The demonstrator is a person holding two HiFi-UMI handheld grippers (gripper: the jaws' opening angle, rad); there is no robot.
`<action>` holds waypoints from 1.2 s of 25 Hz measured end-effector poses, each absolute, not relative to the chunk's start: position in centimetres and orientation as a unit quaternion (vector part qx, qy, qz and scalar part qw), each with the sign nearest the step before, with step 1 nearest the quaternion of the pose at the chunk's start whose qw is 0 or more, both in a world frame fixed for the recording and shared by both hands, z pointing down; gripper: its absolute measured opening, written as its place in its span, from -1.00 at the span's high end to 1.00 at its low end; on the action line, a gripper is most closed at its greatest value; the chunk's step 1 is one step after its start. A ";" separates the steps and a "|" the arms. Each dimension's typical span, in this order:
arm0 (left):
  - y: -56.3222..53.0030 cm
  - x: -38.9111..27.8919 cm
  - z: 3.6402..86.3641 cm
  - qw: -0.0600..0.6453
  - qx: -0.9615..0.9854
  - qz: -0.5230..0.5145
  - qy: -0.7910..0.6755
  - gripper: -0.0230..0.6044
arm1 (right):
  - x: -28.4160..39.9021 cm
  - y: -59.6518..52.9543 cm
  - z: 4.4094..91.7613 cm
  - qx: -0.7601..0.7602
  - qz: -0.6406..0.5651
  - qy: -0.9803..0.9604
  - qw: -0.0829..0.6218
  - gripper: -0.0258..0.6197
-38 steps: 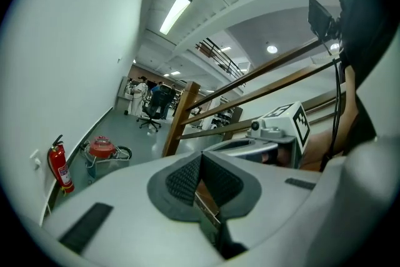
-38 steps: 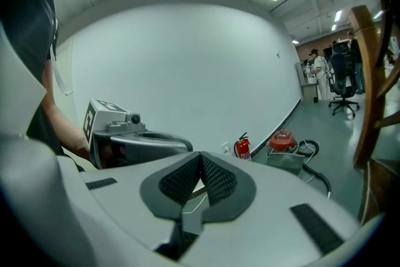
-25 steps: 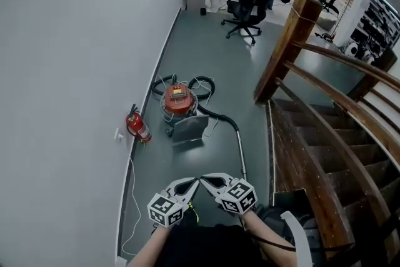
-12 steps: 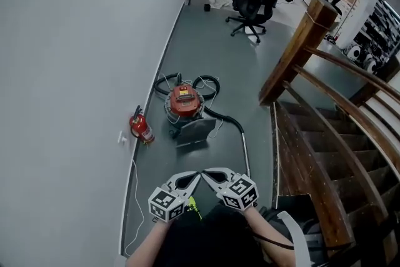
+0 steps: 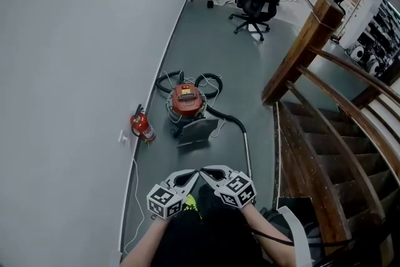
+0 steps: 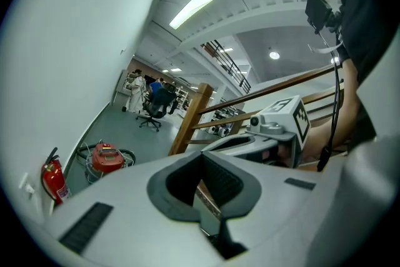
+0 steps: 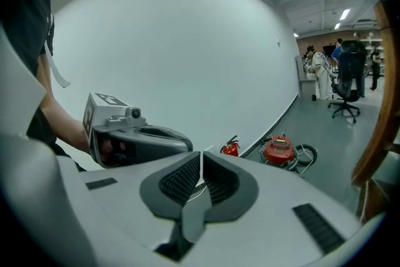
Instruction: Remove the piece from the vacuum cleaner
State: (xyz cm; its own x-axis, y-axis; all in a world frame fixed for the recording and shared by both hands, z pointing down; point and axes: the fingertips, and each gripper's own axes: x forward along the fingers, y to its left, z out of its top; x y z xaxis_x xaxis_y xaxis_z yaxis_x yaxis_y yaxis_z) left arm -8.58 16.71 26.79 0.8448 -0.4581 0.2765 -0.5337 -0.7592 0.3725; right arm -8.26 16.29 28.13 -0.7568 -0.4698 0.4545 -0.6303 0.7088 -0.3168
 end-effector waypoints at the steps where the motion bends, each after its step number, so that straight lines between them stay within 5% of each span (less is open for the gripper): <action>1: 16.4 -8.5 26.9 0.225 0.933 0.086 -0.266 0.90 | -8.2 16.0 28.3 0.301 0.233 -0.908 0.174 0.87; 30: 1.2 -0.5 30.2 0.246 0.907 0.148 -0.307 0.90 | -0.5 0.8 31.7 0.192 0.250 -0.926 0.210 0.83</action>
State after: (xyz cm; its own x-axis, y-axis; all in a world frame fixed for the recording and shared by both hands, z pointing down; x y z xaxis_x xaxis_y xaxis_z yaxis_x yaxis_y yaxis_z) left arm -0.52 1.19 30.18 0.7675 -0.4839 0.4204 -0.6302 -0.6900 0.3562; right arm -0.52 0.76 31.70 -0.8378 -0.2510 0.4849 -0.4608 0.8014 -0.3814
